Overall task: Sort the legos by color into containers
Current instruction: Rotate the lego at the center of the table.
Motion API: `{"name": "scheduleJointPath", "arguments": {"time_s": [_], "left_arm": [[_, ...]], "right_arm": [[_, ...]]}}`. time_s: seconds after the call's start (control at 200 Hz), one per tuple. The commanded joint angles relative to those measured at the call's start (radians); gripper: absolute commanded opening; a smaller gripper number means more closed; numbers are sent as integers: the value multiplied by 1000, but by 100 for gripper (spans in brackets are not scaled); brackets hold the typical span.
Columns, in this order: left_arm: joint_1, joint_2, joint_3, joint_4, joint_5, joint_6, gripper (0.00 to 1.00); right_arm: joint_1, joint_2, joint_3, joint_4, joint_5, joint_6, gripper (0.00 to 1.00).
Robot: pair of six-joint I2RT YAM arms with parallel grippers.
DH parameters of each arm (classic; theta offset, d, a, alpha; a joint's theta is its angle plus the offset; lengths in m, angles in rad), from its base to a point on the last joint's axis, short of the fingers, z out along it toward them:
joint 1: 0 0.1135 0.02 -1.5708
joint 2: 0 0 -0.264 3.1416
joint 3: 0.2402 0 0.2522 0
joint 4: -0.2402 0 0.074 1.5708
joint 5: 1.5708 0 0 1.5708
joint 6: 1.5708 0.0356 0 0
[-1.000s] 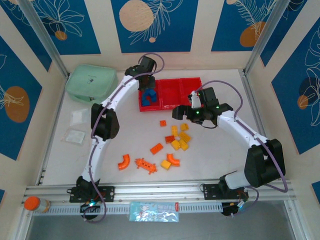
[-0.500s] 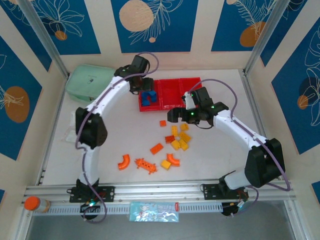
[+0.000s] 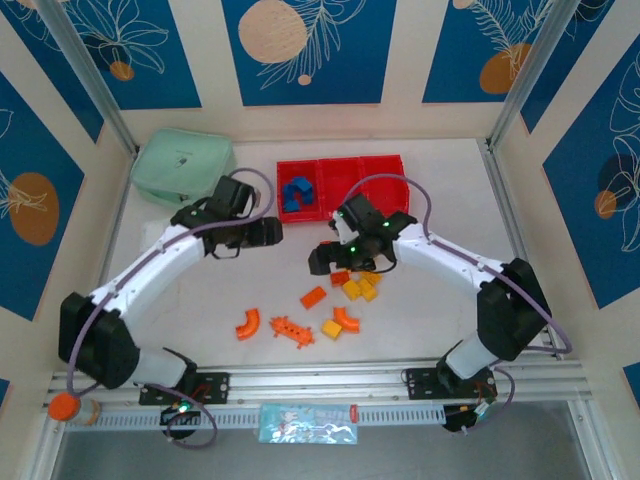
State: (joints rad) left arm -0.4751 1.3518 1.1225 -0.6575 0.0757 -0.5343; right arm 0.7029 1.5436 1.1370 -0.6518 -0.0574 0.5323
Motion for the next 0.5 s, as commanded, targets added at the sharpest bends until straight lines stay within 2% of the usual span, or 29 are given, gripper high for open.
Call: {"name": "scheduleJointPath", "arguments": {"time_s": [0.0,0.085,0.15,0.325,0.495], "left_arm": [[1,-107,-96,25,32,-54,78],[1,-173,-168,34,31,-81,82],[1,-210,-210,37,33,-104,84],[1,-290,-283,31,4,-154,86],[3,-336,-303,-4,-37,-157,88]], "right_arm": [[63,45,28,-22,33,128,94],[112,93,47,-21,66,184,93],[138,129,59,-20,87,235,88],[195,214,94,-39,155,359,83],[232,276,128,-64,213,434,83]]}}
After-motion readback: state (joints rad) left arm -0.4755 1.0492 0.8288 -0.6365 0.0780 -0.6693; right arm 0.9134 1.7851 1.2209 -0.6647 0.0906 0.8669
